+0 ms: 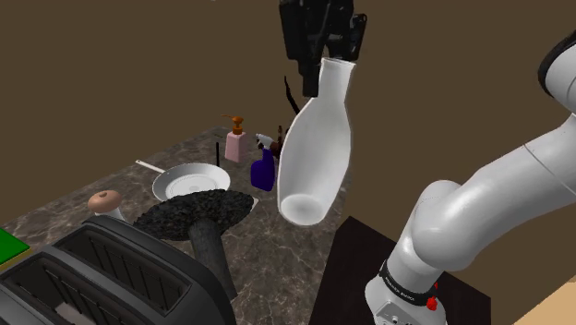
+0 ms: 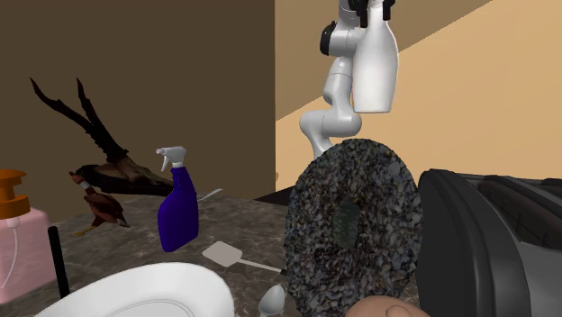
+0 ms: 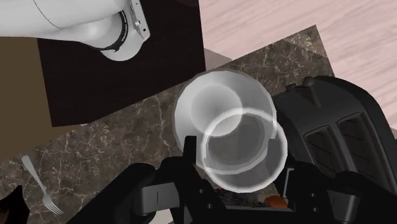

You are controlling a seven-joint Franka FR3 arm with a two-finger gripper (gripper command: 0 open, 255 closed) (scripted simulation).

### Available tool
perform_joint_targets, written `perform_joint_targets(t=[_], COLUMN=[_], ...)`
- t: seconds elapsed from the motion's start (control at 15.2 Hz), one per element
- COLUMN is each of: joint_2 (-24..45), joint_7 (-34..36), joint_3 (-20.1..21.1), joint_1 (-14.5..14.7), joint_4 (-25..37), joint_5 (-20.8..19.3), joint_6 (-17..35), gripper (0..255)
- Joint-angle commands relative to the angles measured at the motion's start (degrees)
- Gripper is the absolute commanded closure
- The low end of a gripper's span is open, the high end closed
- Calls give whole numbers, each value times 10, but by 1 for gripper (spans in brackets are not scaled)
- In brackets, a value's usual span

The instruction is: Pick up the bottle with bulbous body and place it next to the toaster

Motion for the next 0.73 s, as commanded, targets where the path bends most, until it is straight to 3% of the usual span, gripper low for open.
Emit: perform_joint_targets(t=[0.0,0.66], joint_2=[4,83], joint_7=[36,219], joint_3=[25,179], joint_1=[5,17], joint_4=[12,101], joint_5=[16,52], joint_6=[1,39], gripper=[255,255])
